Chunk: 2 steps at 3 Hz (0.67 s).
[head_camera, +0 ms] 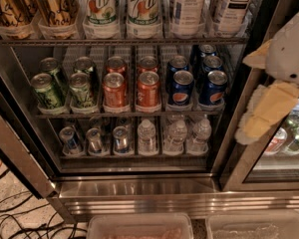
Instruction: Pick blue plastic bottle from top shelf of fridge
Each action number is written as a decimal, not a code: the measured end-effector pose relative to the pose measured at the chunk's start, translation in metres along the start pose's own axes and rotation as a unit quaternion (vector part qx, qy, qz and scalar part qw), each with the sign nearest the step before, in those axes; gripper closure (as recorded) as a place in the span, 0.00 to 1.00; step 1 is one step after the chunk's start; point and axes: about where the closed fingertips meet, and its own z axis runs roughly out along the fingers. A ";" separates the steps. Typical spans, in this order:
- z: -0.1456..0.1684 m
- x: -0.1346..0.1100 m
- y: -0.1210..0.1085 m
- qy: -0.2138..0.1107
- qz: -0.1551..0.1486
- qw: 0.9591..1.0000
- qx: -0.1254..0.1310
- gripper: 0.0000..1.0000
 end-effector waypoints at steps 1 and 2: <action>0.018 -0.022 0.018 -0.088 0.052 0.995 -0.006 0.00; 0.037 -0.039 0.043 -0.165 0.100 0.981 0.000 0.00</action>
Offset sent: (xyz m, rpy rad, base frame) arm -0.0118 0.1314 0.0102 0.9110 -0.1761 -0.2234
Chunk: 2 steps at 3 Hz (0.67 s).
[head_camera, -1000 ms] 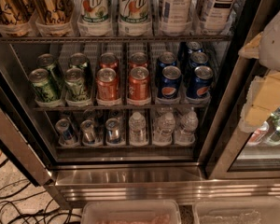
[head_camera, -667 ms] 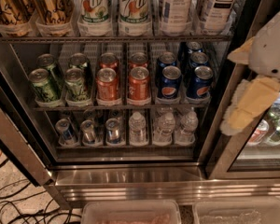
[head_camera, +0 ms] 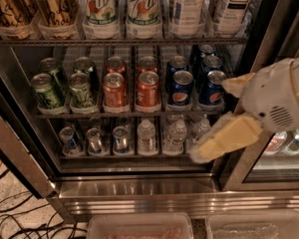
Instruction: Pick blue plastic bottle from top shelf of fridge
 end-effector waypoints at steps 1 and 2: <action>0.025 0.001 0.025 -0.064 0.014 0.998 0.019 0.00; 0.036 -0.011 0.021 -0.135 0.015 0.988 0.068 0.00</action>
Offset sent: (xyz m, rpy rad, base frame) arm 0.0222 0.0647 0.0380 0.5951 -0.4432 -0.1882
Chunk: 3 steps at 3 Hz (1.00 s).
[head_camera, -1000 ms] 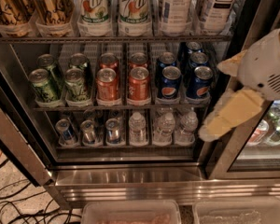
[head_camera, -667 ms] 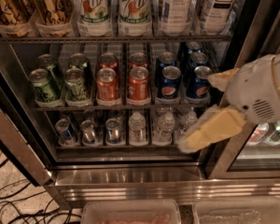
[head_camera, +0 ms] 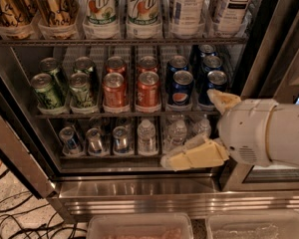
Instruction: Pick blue plastic bottle from top shelf of fridge
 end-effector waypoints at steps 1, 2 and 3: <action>-0.003 -0.022 -0.008 -0.035 -0.014 0.999 0.031 0.00; 0.001 -0.020 -0.006 -0.040 -0.011 0.998 0.046 0.00; 0.016 -0.022 -0.019 -0.068 0.001 0.994 0.082 0.00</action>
Offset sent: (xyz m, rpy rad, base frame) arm 0.0128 0.0017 0.0094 0.0496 -0.1300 -0.1201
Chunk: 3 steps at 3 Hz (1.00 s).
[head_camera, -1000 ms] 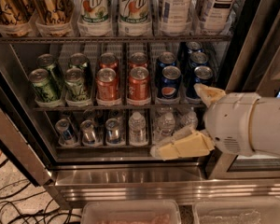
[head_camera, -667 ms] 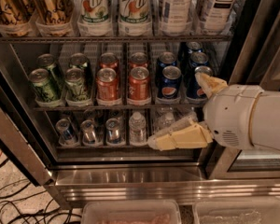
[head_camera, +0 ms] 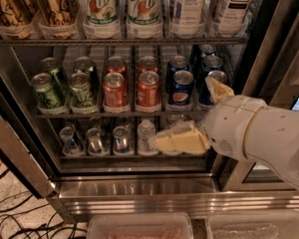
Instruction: Pick blue plastic bottle from top shelf of fridge
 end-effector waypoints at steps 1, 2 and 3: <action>0.014 -0.012 -0.025 -0.027 0.004 0.999 0.047 0.00; 0.023 -0.026 -0.046 -0.048 -0.001 0.996 0.080 0.00; 0.024 -0.034 -0.064 -0.073 -0.003 0.993 0.093 0.00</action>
Offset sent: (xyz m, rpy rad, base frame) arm 0.0762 -0.0162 0.0352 0.0810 -0.2032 -0.1838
